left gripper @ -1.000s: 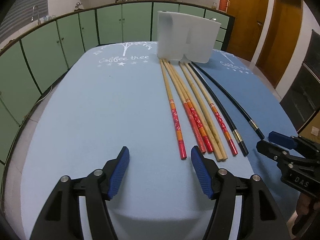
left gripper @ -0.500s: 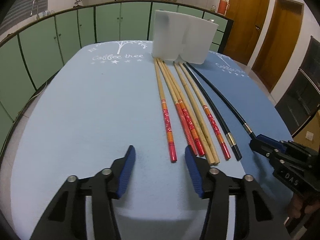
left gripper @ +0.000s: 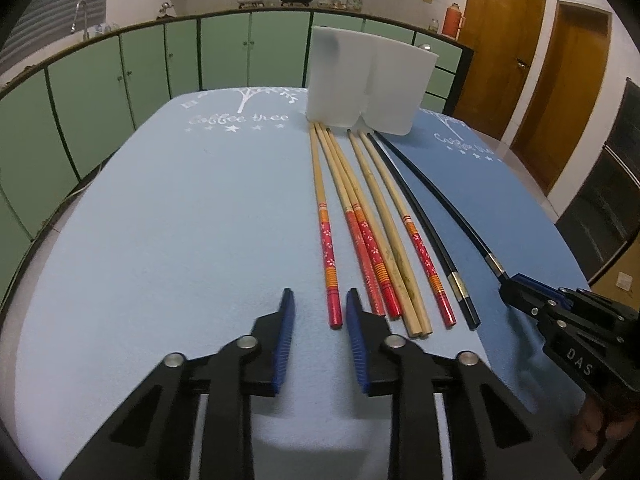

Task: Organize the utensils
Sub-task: 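Grasp a red-patterned chopstick with the left tool, then lift both chopsticks and lower them upright into the white holder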

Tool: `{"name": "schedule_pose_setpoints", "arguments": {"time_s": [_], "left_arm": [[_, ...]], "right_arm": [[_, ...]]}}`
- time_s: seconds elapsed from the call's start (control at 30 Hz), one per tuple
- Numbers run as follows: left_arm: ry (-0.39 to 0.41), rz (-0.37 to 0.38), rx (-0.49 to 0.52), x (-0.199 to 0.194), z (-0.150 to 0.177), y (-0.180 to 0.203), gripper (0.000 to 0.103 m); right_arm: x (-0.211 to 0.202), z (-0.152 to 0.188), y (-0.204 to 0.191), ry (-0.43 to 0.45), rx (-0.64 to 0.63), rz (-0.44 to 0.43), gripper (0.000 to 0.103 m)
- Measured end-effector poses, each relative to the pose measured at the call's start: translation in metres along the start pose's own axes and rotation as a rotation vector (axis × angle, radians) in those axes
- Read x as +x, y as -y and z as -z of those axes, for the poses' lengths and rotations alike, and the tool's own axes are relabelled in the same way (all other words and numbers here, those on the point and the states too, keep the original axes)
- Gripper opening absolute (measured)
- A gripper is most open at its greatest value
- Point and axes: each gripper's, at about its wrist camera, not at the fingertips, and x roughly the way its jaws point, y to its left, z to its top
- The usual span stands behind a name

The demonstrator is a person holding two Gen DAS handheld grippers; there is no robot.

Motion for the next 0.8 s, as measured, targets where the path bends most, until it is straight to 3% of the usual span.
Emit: {"name": "schedule_pose_setpoints", "arguments": {"time_s": [0.13,0.43,0.8], "left_arm": [[0.008,-0.009,-0.003,0.001,0.000,0.002,0.006],[0.018,0.001,0.030,-0.010,-0.007,0.004,0.006],[0.180,0.006,0.066,-0.070,-0.049,0.004,0.006]], "right_arm": [[0.001,0.001,-0.002,0.010,-0.005,0.019,0.007],[-0.012,-0.012,0.002,0.013,0.001,-0.003,0.006],[-0.064,-0.053,0.011,0.125,0.019,-0.036,0.006]]}}
